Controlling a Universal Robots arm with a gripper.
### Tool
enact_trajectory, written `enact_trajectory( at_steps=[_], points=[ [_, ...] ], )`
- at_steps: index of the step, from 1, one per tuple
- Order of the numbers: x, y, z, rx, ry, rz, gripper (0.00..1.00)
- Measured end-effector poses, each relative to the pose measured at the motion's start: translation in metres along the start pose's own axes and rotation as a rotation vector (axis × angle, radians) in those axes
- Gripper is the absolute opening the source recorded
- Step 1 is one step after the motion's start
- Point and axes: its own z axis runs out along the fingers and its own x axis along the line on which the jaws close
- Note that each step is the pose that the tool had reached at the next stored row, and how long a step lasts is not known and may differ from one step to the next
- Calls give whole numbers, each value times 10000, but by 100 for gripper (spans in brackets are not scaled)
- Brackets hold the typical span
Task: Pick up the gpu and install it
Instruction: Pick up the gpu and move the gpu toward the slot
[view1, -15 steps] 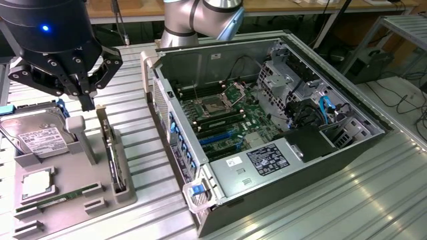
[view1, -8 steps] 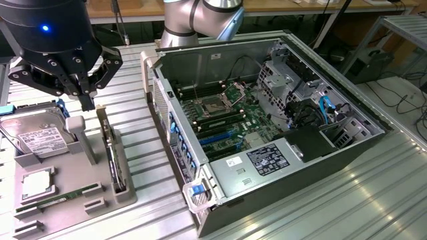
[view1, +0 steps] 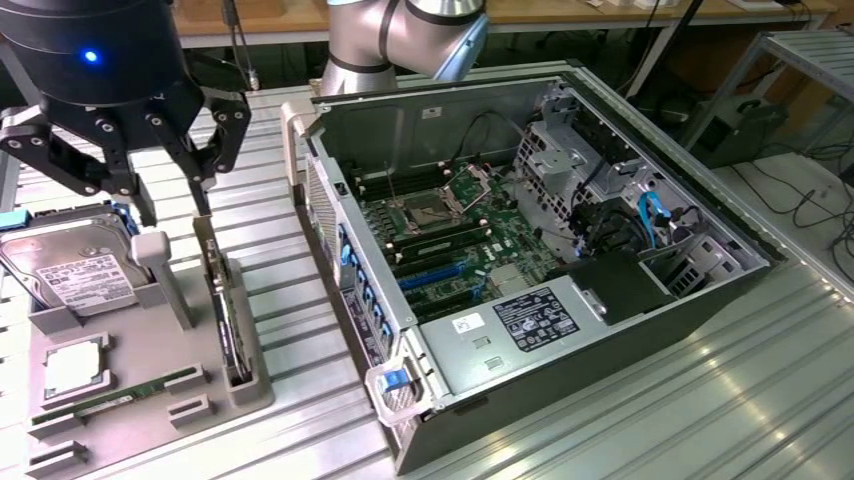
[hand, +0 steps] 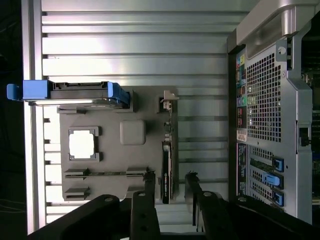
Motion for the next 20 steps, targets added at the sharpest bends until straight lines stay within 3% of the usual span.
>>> enact_trajectory(
  at_steps=[1, 4, 20],
  points=[
    [0, 0, 0, 0, 0, 0, 42],
    [0, 0, 0, 0, 0, 0, 60],
    [3, -7, 131, 18, 3, -109, 60]
  ],
)
